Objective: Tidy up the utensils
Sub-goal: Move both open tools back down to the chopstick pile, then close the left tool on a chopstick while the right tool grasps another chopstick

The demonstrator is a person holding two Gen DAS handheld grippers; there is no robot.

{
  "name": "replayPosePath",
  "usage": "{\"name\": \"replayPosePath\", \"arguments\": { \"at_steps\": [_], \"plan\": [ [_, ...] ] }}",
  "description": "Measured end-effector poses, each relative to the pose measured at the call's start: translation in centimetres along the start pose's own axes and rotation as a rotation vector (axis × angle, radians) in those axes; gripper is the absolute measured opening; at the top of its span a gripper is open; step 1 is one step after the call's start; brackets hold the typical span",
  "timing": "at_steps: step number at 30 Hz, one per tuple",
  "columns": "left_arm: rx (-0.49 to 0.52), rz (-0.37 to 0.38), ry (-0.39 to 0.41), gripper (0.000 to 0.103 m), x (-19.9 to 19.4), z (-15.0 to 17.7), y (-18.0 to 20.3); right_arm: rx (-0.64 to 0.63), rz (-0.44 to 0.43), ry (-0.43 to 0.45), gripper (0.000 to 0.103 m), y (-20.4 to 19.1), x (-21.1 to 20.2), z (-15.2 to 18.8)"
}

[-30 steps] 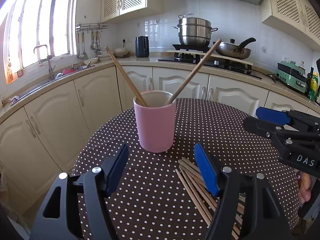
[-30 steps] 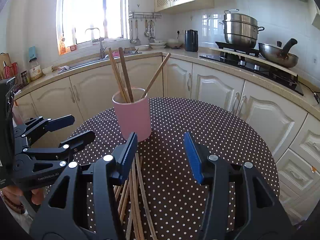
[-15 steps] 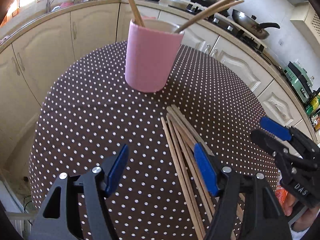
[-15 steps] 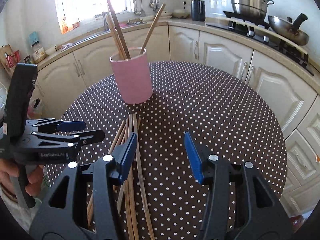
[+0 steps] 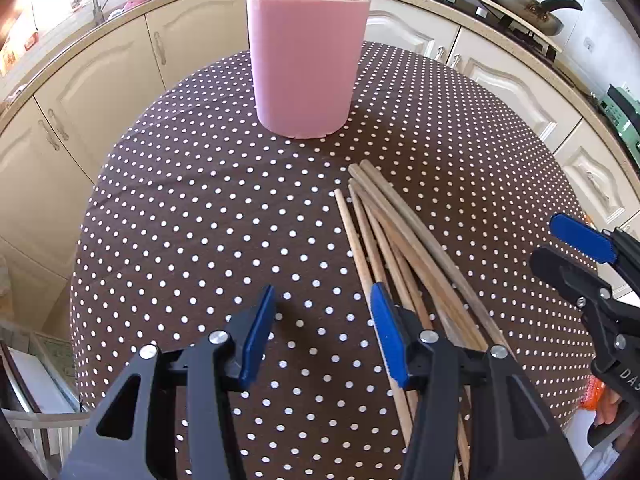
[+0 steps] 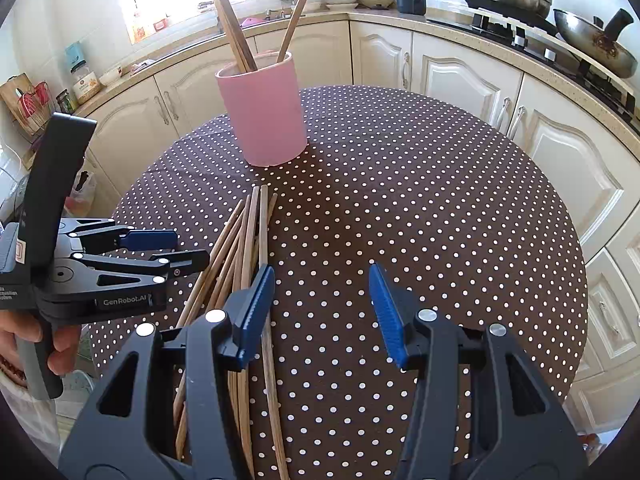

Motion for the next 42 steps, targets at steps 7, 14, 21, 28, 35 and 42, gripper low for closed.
{"name": "replayPosePath", "arguments": {
  "at_steps": [7, 14, 21, 28, 35, 42],
  "plan": [
    [0.025, -0.062, -0.017, 0.049, 0.2, -0.6, 1.6, -0.013, -0.005, -0.007, 0.049, -0.1, 0.2, -0.6],
    [0.099, -0.101, -0.063, 0.049, 1.2, -0.2, 4.8, -0.035, -0.010, -0.019, 0.050, -0.9, 0.7, -1.2],
    [0.091, -0.066, -0.051, 0.041, 1.7, -0.4, 4.9, -0.071, -0.017, -0.042, 0.049, -2.0, 1.0, -1.0],
    [0.057, -0.021, -0.064, 0.006, 2.1, -1.7, 3.3, -0.123, -0.031, -0.104, 0.049, -2.5, 1.8, -1.0],
    [0.036, 0.038, -0.066, 0.006, 2.5, -2.3, 1.1, -0.143, -0.071, -0.177, 0.049, -2.8, 2.8, -1.8],
    [0.020, 0.063, -0.067, 0.006, 2.4, -2.2, 0.2, -0.171, -0.084, -0.239, 0.047, -3.0, 3.5, -2.5]
  ]
}}
Point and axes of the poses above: each gripper's, at about its wrist camera, not at the fingertips, and x roughly the way its jaws point, y to its right, z to its underside, the point moved 2 cm from there along x, roughly the way its jaws point, and after that the axes turned 9 degrees about z, right-handed, at the moved point
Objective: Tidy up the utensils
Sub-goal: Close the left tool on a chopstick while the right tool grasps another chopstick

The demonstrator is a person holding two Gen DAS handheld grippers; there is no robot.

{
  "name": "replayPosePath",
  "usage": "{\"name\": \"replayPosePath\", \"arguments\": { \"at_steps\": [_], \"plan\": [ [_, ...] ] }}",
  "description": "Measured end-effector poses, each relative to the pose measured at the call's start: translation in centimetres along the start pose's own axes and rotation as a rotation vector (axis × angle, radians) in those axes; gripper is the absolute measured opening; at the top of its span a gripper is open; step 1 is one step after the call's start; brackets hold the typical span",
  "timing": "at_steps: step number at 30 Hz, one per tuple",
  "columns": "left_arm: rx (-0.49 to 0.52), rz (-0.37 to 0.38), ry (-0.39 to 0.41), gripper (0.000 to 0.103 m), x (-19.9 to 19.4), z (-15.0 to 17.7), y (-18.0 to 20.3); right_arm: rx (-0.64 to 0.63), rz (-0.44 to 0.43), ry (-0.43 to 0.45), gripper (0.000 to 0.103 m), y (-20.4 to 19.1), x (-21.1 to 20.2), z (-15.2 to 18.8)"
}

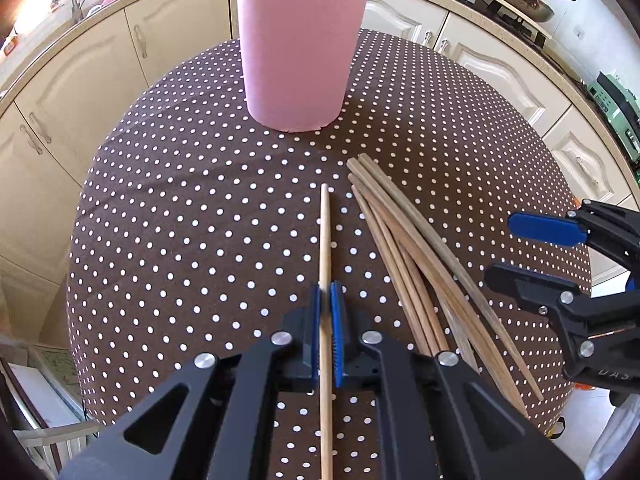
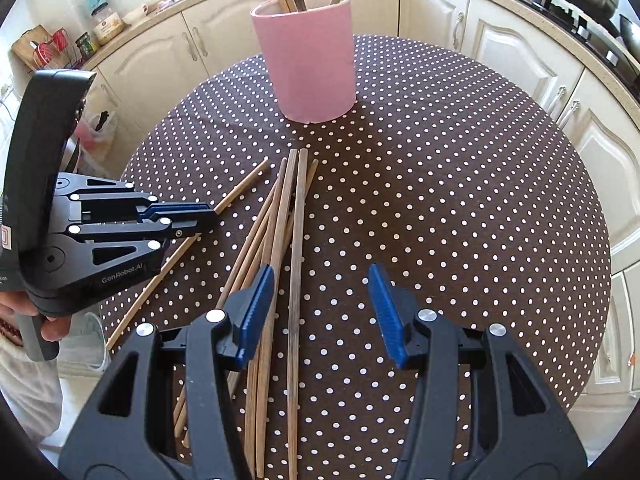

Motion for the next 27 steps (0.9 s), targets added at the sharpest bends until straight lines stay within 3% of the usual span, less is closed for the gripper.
{"name": "replayPosePath", "arguments": {
  "at_steps": [4, 14, 16, 27],
  "plan": [
    [0.002, -0.002, 0.001, 0.006, -0.9, 0.7, -0.8, -0.025, -0.028, -0.046, 0.036, -0.5, 0.8, -0.3],
    [0.002, -0.002, 0.002, 0.006, -1.0, 0.9, -0.5, -0.112, 0.032, -0.114, 0.025, -2.1, 2.8, -1.3],
    [0.003, -0.006, 0.003, 0.006, -1.0, 0.8, -0.4, -0.122, 0.033, -0.118, 0.009, -2.7, 3.1, -1.6],
    [-0.022, 0.008, 0.049, 0.006, -1.2, 0.9, -0.5, -0.055, -0.011, -0.027, 0.007, -1.0, 1.8, -1.4]
  ]
}}
Point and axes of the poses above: each gripper's, at about its wrist camera, not at the fingertips, and x roughly the way its jaws point, y to its right, z to its underside, the point moved 2 cm from there along x, roughly the way its jaws point, and after that the axes turned 9 degrees about z, right-handed, at the moved point
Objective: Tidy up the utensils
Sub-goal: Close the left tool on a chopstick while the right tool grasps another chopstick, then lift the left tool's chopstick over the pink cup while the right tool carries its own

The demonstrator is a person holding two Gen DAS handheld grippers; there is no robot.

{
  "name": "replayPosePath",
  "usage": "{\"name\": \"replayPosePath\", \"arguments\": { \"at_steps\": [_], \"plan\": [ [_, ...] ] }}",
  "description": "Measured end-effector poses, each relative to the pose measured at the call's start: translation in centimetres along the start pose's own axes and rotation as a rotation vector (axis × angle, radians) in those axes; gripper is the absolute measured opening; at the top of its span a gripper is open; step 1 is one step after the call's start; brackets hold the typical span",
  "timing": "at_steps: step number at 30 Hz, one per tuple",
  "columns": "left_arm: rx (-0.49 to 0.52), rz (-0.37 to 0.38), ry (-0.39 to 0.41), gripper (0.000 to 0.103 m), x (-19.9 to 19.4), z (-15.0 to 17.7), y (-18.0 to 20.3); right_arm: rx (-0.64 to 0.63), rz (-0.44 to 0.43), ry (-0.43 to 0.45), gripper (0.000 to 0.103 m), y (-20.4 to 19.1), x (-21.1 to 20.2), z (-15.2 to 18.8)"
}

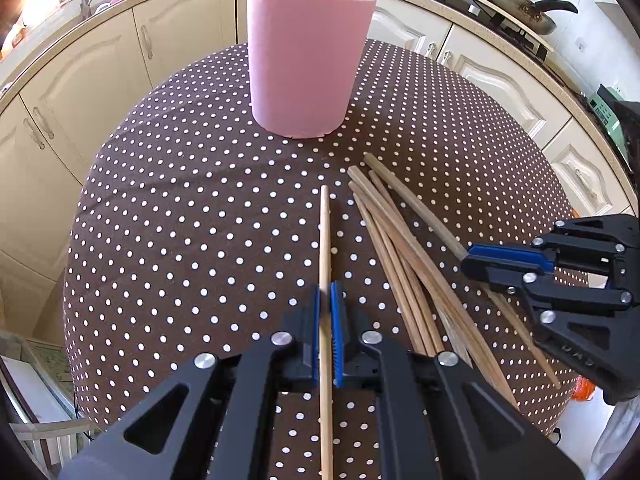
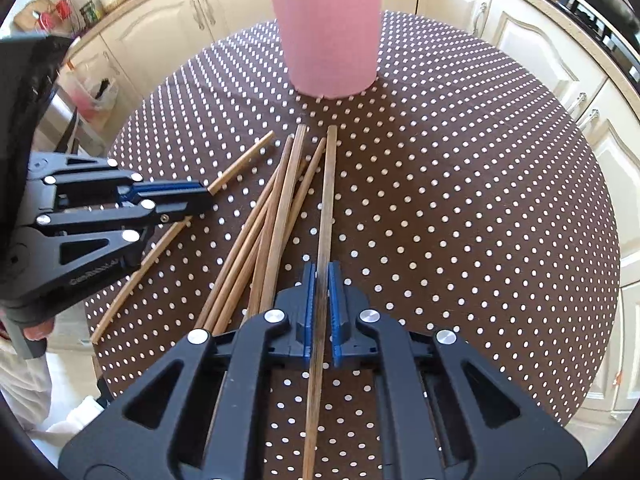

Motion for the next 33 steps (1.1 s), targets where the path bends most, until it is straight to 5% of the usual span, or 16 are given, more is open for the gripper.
{"name": "replayPosePath", "arguments": {
  "at_steps": [9, 17, 33],
  "plan": [
    [-0.007, 0.055, 0.125, 0.006, -4.3, -0.2, 0.4, 0.071, -0.036, 0.158, 0.007, 2.3, -4.2, 0.8],
    [-0.008, 0.133, 0.318, 0.006, -9.6, -0.2, 0.7, 0.163, -0.068, 0.321, 0.007, 3.9, -8.3, 0.6],
    [0.051, 0.209, 0.535, 0.006, -13.3, -3.4, 3.0, 0.211, -0.145, 0.536, 0.007, 2.8, -13.2, -1.8]
  ]
}}
Point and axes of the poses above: each gripper's, at about its wrist camera, not at the fingertips, and x roughly the way its jaws point, y to its right, z to its underside, the point moved 2 cm from there along x, roughly the way its jaws point, and after that the axes turned 9 degrees about z, right-handed, at the moved point
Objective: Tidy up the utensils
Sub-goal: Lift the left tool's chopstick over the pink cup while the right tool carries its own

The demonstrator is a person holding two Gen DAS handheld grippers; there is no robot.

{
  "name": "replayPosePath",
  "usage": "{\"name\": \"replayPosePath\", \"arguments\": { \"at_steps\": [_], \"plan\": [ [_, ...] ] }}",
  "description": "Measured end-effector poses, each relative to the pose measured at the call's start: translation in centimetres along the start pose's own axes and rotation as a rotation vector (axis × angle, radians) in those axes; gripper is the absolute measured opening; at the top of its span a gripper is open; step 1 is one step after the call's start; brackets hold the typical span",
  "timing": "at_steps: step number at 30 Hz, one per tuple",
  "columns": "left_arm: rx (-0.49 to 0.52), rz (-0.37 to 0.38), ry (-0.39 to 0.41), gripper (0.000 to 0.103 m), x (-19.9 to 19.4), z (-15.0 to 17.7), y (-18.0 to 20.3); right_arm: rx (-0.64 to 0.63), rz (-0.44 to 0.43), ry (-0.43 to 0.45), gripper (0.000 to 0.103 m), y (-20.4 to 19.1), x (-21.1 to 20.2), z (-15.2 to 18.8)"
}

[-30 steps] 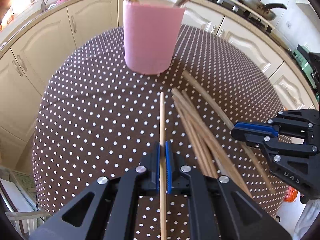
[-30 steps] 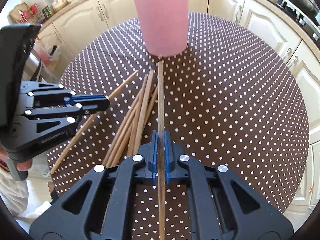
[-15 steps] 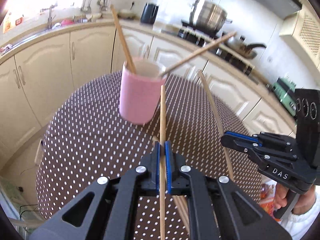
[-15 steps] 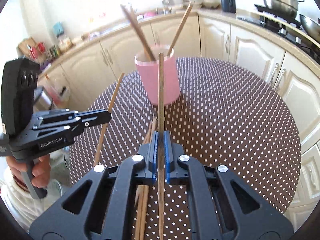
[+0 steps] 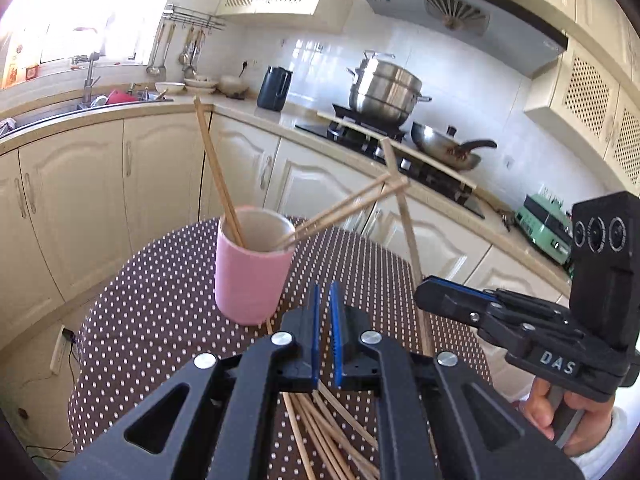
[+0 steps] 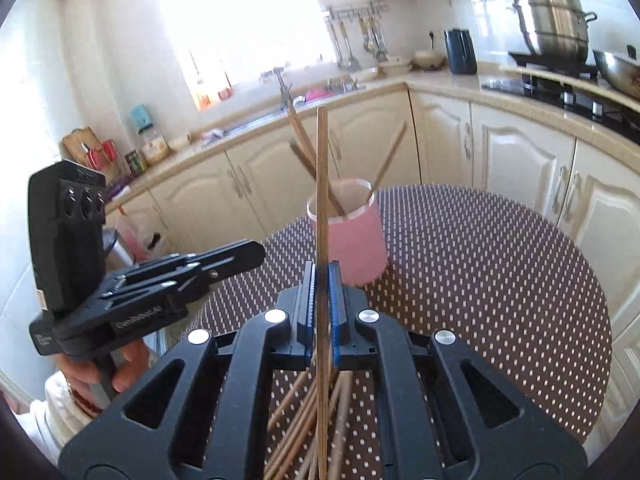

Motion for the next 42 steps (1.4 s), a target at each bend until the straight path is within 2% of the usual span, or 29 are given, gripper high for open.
{"name": "replayPosePath", "arguments": {
  "at_steps": [2, 4, 5, 7, 8, 15, 22, 25, 26, 32, 33, 35, 42],
  "plan": [
    [-0.013, -0.008, -0.031, 0.006, 0.6, -0.5, -0.6, 0.001, 0.026, -0.027, 0.007, 0.2, 0.6, -0.3],
    [-0.026, -0.045, -0.065, 0.006, 1.2, -0.5, -1.4, -0.005, 0.039, -0.085, 0.007, 0.5, 1.6, -0.1],
    [-0.031, -0.053, -0.077, 0.006, 1.6, -0.4, -1.9, -0.020, 0.086, -0.116, 0.007, 0.7, 2.2, 0.3],
    [-0.055, -0.063, -0.112, 0.006, 2.3, 0.0, -2.7, -0.033, 0.095, -0.206, 0.007, 1.0, 3.8, 1.1],
    [-0.063, -0.066, -0.123, 0.006, 2.5, 0.3, -3.0, -0.030, 0.107, -0.220, 0.007, 1.2, 4.4, 1.7],
    [-0.084, -0.056, -0.190, 0.006, 3.7, 1.8, -4.3, -0.067, 0.121, -0.251, 0.007, 0.5, 5.9, 2.7],
    [-0.106, -0.088, -0.425, 0.006, 8.0, 5.2, -5.0, -0.050, 0.105, -0.288, 0.007, 1.0, 6.6, 3.4],
    [-0.116, -0.115, -0.490, 0.020, 9.7, 6.5, -5.4, -0.040, 0.095, -0.306, 0.007, 1.4, 6.8, 3.9],
    [-0.116, -0.123, -0.506, 0.020, 10.2, 7.0, -5.6, -0.040, 0.094, -0.310, 0.007, 1.4, 6.8, 4.0],
    [-0.122, -0.140, -0.515, 0.019, 10.8, 7.6, -6.0, -0.040, 0.084, -0.325, 0.007, 1.6, 7.2, 4.7],
    [-0.121, -0.144, -0.515, 0.017, 10.9, 7.6, -6.0, -0.039, 0.081, -0.324, 0.007, 1.5, 7.3, 4.8],
    [-0.133, -0.134, -0.512, 0.005, 11.0, 7.6, -5.9, -0.037, 0.078, -0.324, 0.007, 1.5, 7.3, 4.7],
    [-0.105, -0.154, -0.527, 0.006, 11.3, 7.3, -5.9, -0.029, 0.072, -0.331, 0.007, 1.5, 7.4, 4.9]
  ]
}}
Point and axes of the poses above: each gripper's, at about its wrist camera, not at the fingertips, and x roughly the way its jaws point, y to its right, z to its underside, the point moved 2 cm from there along x, roughly the way its jaws point, and after that the axes turned 9 degrees about z, right-handed, at the moved point
